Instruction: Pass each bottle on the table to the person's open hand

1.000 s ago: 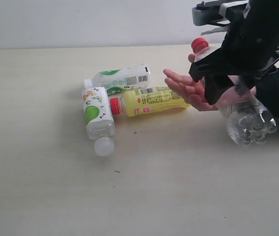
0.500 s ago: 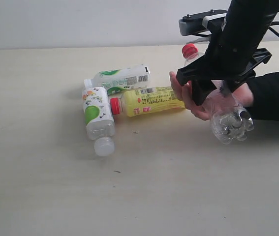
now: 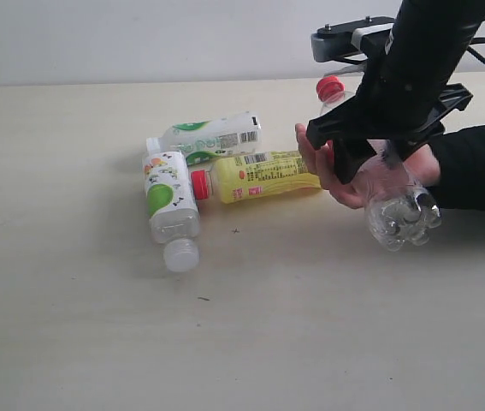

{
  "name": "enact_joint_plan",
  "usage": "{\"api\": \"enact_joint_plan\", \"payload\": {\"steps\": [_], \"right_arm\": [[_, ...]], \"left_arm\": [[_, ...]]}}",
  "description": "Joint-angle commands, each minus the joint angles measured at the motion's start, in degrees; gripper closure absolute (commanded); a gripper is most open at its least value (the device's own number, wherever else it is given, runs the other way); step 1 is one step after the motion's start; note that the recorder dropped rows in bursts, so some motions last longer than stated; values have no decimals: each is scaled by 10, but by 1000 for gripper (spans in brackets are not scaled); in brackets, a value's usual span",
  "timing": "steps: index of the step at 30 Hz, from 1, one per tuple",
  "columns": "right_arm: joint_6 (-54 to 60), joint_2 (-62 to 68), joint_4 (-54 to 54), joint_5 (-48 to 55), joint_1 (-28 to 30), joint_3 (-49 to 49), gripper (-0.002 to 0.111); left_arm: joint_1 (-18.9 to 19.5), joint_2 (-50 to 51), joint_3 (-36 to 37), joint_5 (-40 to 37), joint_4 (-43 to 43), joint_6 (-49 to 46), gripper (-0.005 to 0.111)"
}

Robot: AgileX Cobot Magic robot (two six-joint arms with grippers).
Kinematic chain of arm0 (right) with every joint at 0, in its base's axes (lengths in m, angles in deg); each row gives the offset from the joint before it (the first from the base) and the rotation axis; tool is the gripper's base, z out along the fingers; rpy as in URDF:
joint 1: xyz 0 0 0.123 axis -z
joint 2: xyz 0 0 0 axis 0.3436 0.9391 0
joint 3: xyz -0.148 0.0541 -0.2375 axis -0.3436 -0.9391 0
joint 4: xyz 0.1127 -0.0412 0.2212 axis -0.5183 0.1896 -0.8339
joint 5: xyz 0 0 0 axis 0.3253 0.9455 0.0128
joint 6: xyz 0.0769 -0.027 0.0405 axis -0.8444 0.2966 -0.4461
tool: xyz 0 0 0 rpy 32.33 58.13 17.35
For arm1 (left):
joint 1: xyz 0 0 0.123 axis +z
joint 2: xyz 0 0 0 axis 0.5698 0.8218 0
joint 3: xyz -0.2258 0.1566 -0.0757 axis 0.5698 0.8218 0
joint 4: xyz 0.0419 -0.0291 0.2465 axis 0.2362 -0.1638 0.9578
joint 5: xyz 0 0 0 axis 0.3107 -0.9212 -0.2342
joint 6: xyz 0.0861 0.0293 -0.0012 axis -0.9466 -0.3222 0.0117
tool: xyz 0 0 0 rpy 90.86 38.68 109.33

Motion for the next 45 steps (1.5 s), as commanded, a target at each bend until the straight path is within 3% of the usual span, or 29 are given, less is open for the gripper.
{"api": "enact_joint_plan", "payload": {"steps": [1,6,27,29,32,39,45], "right_arm": [[5,0,4,-8,3,4,41],[5,0,4,-15,2,3,34],[6,-68,11,-31,2,21,36],[9,-86,18,-41,2,21,42],[12,-121,18,-48,2,18,58],[29,-297,18,-170,2,-100,105],[32,-524,23,-294,2,-238,108]], "left_arm": [[1,-4,0,0,2,4,107],[1,-4,0,0,2,4,107],[1,-4,0,0,2,4,107],[1,-4,0,0,2,4,107],[1,-4,0,0,2,4,107],[1,-4,0,0,2,4,107],[1,-4,0,0,2,4,107]]}}
